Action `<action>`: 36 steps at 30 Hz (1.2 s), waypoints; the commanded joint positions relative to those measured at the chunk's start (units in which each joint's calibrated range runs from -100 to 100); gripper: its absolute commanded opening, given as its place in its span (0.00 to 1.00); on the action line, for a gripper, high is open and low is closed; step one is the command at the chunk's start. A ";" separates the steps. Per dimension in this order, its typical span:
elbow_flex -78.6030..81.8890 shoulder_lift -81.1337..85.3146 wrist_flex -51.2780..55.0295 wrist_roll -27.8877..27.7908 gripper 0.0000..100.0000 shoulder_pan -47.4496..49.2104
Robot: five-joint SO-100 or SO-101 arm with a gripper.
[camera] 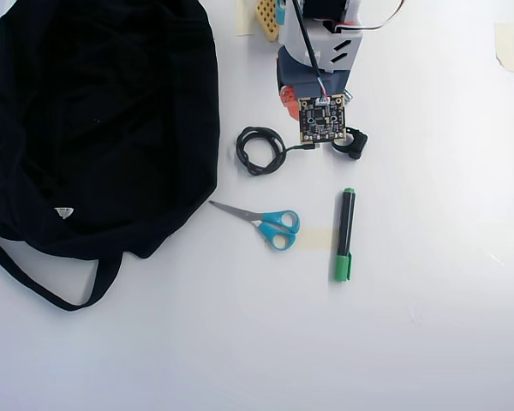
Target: Put the cable into the black bag
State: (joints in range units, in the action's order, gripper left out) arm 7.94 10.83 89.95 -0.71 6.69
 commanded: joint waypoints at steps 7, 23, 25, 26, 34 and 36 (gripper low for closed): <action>0.33 2.36 1.86 -0.34 0.02 3.19; 3.56 1.78 1.86 -6.16 0.03 2.81; 5.54 1.70 1.86 -7.31 0.03 1.69; 6.44 1.78 1.78 -8.00 0.03 1.24; 8.59 1.53 1.00 -14.81 0.03 -4.14; 8.59 1.45 0.92 -15.76 0.03 -5.49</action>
State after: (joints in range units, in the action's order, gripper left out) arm 16.98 11.00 91.50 -14.43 3.31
